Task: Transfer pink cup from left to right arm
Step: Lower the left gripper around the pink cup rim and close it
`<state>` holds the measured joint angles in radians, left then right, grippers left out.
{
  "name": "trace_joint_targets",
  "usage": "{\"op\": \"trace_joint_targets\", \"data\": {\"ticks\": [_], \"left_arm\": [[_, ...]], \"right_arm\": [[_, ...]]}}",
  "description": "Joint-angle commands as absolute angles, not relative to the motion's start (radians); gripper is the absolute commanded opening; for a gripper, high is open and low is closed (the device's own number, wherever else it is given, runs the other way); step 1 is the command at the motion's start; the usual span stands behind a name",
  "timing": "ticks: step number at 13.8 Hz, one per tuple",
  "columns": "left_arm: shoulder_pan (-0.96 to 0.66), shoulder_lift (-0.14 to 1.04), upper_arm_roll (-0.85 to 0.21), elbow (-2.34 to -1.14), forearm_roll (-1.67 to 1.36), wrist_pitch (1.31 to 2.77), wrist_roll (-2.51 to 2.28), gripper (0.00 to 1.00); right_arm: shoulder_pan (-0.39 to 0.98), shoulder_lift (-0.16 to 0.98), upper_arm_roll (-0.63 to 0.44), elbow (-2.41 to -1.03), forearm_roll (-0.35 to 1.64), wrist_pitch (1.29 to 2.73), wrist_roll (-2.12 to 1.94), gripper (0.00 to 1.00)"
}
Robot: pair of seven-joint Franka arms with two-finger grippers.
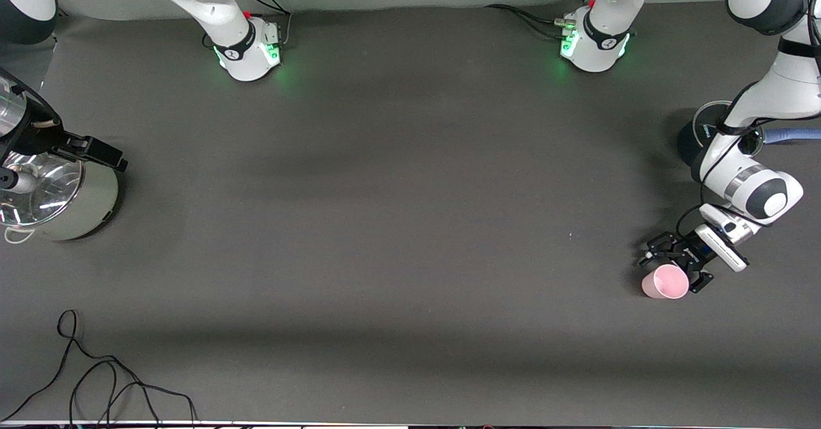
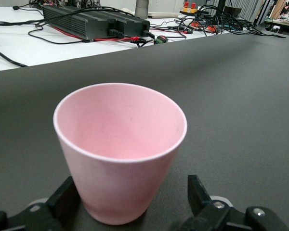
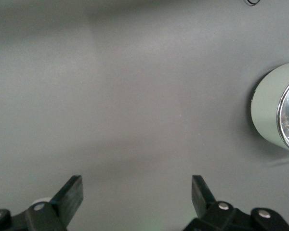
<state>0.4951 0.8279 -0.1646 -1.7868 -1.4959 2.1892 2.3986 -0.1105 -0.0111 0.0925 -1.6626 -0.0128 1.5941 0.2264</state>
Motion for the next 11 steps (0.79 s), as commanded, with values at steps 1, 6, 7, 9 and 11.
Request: {"op": "trace_joint_targets", "data": {"ticks": [1, 6, 7, 9, 11], "left_arm": [[0.486, 0.850, -0.166, -1.756, -1.519, 2.178, 2.422, 1.00], [0.486, 0.851, -0.167, -1.747, -1.514, 2.177, 2.421, 0.50], [0.486, 0.851, -0.167, -1.744, -1.514, 2.177, 2.421, 0.40], [0.486, 0.848, -0.167, -1.736, -1.509, 2.177, 2.419, 0.37], [0.485, 0.839, -0.166, -1.723, -1.502, 2.180, 2.405, 0.37]], "right_arm": [[-0.107, -0.006, 0.089, -1.646, 0.005, 1.582, 0.226, 1.00], [-0.107, -0.006, 0.089, -1.646, 0.005, 1.582, 0.225, 1.00], [-0.107, -0.006, 0.089, -1.646, 0.005, 1.582, 0.225, 1.00], [-0.107, -0.006, 0.089, -1.646, 0.005, 1.582, 0.225, 1.00], [-0.107, -0.006, 0.089, -1.646, 0.006, 1.582, 0.224, 1.00]]}}
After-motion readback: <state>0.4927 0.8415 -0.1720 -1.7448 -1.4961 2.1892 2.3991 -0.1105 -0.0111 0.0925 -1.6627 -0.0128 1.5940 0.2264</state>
